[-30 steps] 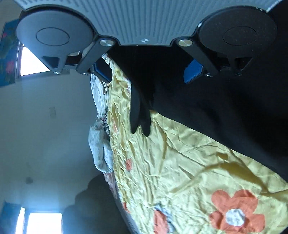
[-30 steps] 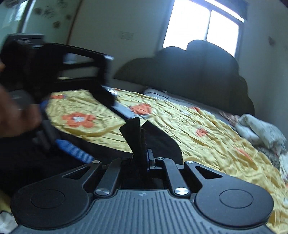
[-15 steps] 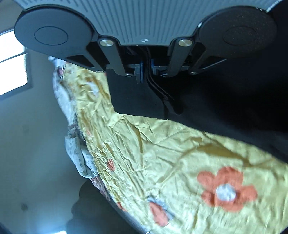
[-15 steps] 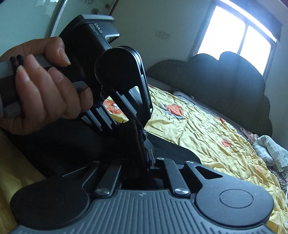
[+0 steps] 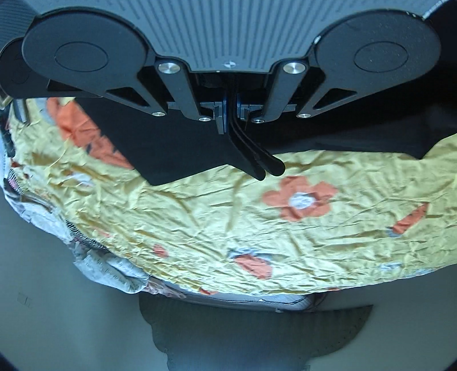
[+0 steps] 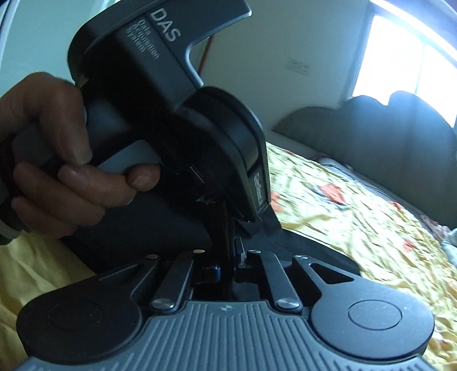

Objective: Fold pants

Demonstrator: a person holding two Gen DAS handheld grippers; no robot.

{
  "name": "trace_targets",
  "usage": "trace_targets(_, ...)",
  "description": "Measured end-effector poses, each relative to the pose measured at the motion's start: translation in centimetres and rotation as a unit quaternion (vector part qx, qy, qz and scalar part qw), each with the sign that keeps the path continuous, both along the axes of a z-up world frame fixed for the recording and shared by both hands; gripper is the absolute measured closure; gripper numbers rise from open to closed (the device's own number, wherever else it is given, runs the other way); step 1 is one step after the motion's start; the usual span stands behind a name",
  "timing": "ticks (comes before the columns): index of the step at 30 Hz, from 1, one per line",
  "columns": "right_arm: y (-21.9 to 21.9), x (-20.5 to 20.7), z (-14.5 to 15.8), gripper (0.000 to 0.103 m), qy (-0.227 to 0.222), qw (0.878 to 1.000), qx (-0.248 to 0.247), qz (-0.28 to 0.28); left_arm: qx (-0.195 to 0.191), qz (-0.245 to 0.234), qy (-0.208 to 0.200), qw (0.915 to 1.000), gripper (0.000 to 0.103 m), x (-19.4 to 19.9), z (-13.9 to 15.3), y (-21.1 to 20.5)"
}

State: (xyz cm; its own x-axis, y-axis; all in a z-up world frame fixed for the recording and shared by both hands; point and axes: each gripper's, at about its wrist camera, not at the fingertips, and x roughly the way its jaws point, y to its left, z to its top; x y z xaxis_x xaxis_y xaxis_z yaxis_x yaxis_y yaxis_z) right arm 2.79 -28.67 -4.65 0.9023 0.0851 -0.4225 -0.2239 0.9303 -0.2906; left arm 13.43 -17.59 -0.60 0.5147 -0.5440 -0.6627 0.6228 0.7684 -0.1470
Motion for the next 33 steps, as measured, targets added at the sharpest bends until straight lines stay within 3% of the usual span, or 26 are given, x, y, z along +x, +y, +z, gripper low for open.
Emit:
trace_targets(6,0.9,0.5,-0.5,0.095,0.012,0.999,0.011,0.029,0.001,0.013,0.007,0.9999,0.097,0.1,-0.7,2.7)
trace_targets(13,-1.0,1.6,-0.4,0.095,0.019,0.998,0.023,0.049,0.013,0.026,-0.020,0.9994,0.097,-0.5,-0.6,4.2)
trace_targets(21,-2.6,1.8,-0.8,0.095,0.025,0.997,0.027,0.067,0.010,0.046,0.014,0.9988,0.097,0.8,-1.5,5.9)
trace_targets(33,-6.0,2.1,-0.9,0.095,0.039,0.997,0.028,0.068,0.023,0.050,0.009,0.9984,0.096,0.6,-1.9,5.8)
